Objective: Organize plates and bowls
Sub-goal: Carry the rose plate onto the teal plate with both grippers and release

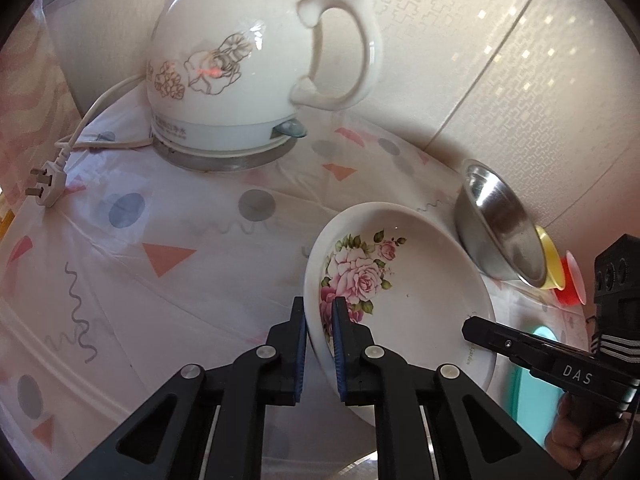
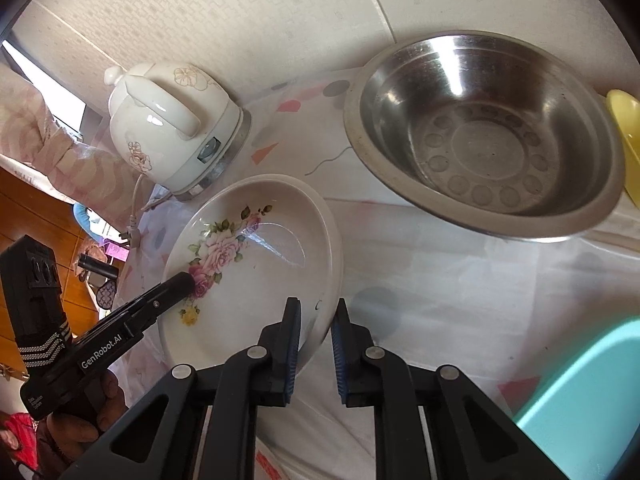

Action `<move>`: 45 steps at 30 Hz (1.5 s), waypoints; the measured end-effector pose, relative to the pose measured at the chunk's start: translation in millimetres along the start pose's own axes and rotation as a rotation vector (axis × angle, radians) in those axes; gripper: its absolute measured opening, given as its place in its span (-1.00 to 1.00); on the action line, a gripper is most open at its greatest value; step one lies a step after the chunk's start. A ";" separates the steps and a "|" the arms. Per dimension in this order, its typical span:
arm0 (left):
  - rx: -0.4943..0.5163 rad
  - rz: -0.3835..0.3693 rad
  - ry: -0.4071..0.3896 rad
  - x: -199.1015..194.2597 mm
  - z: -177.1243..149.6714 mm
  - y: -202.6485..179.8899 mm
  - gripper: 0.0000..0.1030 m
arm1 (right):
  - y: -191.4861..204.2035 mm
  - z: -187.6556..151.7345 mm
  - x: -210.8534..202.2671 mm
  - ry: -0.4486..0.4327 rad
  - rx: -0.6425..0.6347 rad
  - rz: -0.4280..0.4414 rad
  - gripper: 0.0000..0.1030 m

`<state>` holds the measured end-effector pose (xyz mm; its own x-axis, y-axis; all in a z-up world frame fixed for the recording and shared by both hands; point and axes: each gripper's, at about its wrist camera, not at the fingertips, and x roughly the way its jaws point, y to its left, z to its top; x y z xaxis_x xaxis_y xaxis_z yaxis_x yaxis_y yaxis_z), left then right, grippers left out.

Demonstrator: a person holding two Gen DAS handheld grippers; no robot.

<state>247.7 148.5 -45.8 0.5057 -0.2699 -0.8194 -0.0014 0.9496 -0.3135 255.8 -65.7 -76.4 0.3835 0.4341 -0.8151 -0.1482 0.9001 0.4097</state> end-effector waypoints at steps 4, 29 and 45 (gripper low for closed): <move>0.017 -0.022 -0.014 -10.7 -3.1 -13.0 -0.76 | -5.3 -5.2 -17.8 -0.026 0.013 0.014 -0.71; 0.263 -0.176 0.028 -39.4 -102.1 -180.8 -0.72 | -123.5 -117.9 -158.4 -0.186 0.206 -0.014 -0.71; 0.323 -0.177 0.144 8.5 -128.3 -231.7 -0.69 | -174.0 -133.5 -158.5 -0.194 0.278 -0.167 -0.71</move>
<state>141.6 -94.4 -41.7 0.3477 -0.4321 -0.8321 0.3582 0.8814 -0.3080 99.0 -286.3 -73.2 0.5509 0.2432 -0.7983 0.1742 0.9020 0.3950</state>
